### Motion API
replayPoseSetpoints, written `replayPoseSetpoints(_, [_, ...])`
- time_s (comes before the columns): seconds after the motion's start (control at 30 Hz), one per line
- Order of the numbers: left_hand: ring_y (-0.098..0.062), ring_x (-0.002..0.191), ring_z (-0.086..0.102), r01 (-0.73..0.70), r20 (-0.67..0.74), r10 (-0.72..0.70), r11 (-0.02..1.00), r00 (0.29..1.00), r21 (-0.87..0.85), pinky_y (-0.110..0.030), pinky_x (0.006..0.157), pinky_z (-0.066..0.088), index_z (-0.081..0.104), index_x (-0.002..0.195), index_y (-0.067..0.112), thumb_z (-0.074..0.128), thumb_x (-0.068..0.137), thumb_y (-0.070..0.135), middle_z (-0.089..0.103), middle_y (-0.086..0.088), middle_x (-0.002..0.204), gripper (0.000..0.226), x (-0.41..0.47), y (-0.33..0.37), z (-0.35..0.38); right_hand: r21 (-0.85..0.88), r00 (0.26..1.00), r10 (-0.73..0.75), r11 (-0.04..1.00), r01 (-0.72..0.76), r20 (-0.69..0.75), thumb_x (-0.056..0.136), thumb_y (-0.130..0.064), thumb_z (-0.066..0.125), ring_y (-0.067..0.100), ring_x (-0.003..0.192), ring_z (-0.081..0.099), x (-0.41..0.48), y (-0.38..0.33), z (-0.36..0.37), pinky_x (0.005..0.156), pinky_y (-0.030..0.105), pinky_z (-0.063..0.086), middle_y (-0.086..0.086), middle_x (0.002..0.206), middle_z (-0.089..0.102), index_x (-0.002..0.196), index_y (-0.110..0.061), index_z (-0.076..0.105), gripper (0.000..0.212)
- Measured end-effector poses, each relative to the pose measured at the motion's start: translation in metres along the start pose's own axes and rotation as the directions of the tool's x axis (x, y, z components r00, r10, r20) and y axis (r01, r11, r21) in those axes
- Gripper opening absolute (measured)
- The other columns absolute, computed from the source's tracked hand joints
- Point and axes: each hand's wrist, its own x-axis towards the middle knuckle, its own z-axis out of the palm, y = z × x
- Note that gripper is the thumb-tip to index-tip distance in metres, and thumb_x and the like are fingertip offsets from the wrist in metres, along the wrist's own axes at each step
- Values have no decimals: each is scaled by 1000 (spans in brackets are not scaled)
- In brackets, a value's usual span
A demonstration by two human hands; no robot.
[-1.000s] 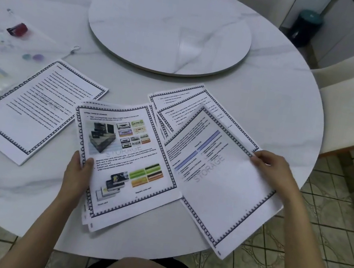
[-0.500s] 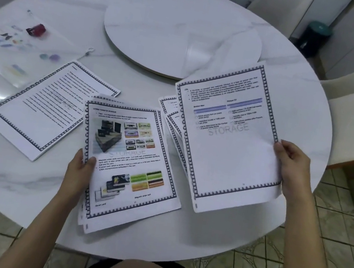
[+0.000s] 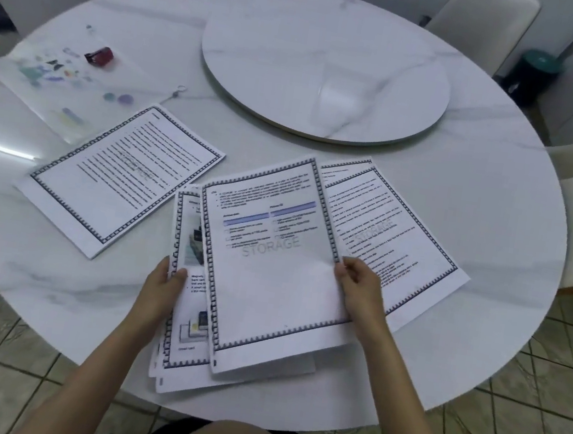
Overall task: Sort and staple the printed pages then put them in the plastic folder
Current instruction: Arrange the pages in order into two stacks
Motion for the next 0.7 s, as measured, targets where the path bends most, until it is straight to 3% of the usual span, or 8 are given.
replayPoseSetpoints(0.13, [-25, 93, 62, -23, -3, 23, 999, 1000, 27, -34, 77, 49, 50, 114, 18, 35, 100, 21, 62, -8, 109, 21, -1, -1, 1, -67, 998, 21, 998, -18, 55, 93, -16, 54, 16, 95, 59, -13, 12, 24, 84, 26, 44, -1, 97, 63, 102, -17, 59, 10])
replayPoseSetpoints(0.3, [-26, 107, 59, -21, 43, 20, 999, 999, 30, -48, 97, 46, 49, 118, 24, 41, 98, 26, 60, -6, 122, 22, 0, -2, -1, -100, 991, 33, 995, -20, 129, 94, -13, 49, 16, 89, 60, -26, 13, 41, 81, 29, 47, 1, 95, 65, 96, -18, 59, 11])
replayPoseSetpoints(0.47, [-29, 110, 57, -56, 47, 52, 995, 998, 83, -47, 97, 46, 46, 126, 17, 43, 97, 16, 57, -8, 124, 29, -1, -2, -3, -138, 989, -9, 990, 29, 149, 93, -11, 50, 23, 82, 60, -30, 7, 44, 75, 28, 49, 10, 94, 67, 99, -9, 63, 14])
replayPoseSetpoints(0.57, [-28, 109, 56, -87, 32, 84, 991, 996, 104, -44, 97, 46, 45, 128, 15, 41, 97, 14, 56, -6, 121, 31, 2, -2, -5, -136, 991, -53, 988, 70, 120, 92, -13, 54, 13, 81, 60, -26, 2, 34, 67, 11, 47, 0, 92, 64, 106, -13, 63, 16])
replayPoseSetpoints(0.7, [-24, 102, 56, -130, 21, 128, 985, 991, 113, -38, 91, 46, 45, 129, 13, 39, 98, 12, 56, -4, 117, 31, 4, 2, -8, -241, 985, -175, 955, 172, 8, 91, -10, 56, 9, 91, 55, -14, 0, 8, 77, 17, 46, -1, 103, 58, 114, -12, 61, 24])
